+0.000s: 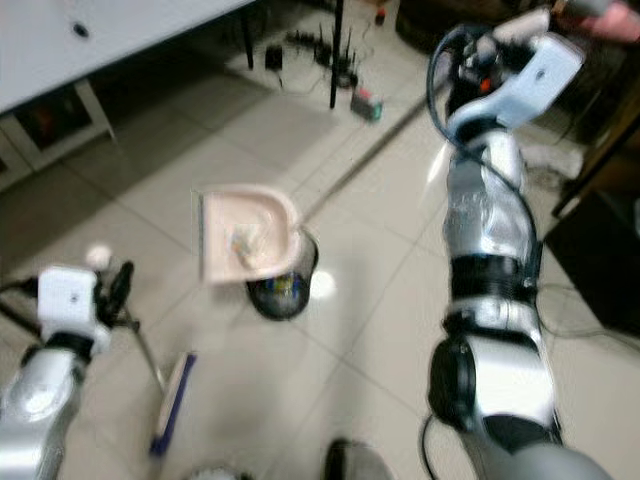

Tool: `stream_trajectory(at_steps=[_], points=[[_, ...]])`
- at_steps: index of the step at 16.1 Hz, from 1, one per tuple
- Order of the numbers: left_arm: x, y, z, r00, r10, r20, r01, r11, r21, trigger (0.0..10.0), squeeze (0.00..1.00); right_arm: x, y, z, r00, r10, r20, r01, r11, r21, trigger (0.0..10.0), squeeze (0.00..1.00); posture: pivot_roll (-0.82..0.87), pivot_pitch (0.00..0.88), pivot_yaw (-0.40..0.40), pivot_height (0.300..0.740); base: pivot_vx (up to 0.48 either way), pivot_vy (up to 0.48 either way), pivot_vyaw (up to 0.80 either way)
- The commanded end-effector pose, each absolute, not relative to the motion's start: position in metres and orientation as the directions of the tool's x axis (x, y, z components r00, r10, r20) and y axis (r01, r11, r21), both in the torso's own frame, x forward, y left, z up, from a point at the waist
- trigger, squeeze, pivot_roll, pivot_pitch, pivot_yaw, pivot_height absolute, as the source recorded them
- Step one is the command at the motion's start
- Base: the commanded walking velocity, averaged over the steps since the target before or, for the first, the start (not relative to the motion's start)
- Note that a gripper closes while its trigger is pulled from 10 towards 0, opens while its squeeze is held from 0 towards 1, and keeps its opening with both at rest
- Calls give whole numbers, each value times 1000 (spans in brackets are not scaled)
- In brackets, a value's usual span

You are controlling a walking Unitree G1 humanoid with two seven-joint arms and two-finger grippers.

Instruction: Sweep floor

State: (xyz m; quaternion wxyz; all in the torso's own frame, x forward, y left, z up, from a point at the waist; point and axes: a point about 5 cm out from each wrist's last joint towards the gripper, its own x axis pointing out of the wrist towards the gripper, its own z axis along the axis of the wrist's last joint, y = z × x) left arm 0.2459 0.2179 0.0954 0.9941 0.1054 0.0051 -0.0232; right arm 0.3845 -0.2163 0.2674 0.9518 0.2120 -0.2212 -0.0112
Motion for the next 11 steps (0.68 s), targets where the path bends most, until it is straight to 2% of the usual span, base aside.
stream_trajectory(at_steps=[1, 11], points=[[245, 218, 101, 999, -50, 10, 47, 977, 208, 10000, 0, 382, -218, 285, 865, -131, 484, -91, 909, 407, 10000, 0, 114, 120, -10, 740, 375, 0, 0], [246, 217, 101, 999, -53, 6, 50, 977, 205, 10000, 0, 381, -228, 279, 867, -156, 474, -61, 909, 412, 10000, 0, 111, 123, -6, 740, 359, 0, 0]])
